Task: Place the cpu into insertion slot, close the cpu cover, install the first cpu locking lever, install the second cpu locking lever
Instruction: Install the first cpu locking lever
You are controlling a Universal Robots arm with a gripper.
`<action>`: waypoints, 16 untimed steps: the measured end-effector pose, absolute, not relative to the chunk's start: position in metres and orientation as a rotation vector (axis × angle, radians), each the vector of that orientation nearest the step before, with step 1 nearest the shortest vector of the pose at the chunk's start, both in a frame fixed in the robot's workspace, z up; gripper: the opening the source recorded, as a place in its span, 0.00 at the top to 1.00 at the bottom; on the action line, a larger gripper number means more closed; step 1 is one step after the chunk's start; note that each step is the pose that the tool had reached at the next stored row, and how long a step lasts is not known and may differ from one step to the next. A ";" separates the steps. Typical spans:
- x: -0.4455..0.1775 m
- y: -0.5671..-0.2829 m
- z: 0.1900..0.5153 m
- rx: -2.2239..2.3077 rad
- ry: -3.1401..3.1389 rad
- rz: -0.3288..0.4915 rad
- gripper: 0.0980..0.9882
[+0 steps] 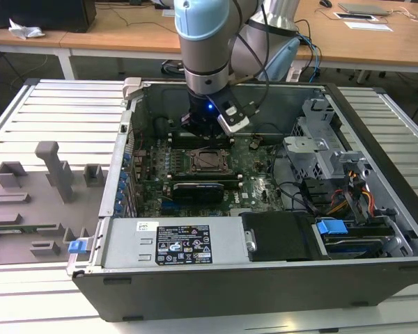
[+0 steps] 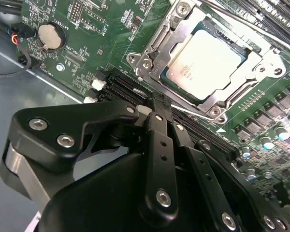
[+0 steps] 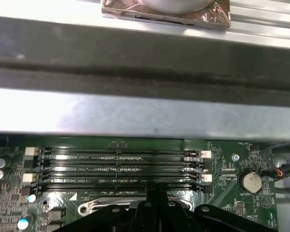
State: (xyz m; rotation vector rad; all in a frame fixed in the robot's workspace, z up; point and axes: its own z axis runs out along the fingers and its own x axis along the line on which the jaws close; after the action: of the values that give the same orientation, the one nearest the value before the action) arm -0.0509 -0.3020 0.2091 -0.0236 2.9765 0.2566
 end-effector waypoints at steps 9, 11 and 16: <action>-0.051 -0.298 0.202 0.062 2.972 0.248 0.99; -0.051 -0.298 0.200 0.081 2.971 0.244 0.99; -0.051 -0.298 0.197 0.128 2.967 0.233 0.99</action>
State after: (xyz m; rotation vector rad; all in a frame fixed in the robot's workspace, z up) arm -0.0509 -0.2980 0.1968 0.1281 2.9670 0.2330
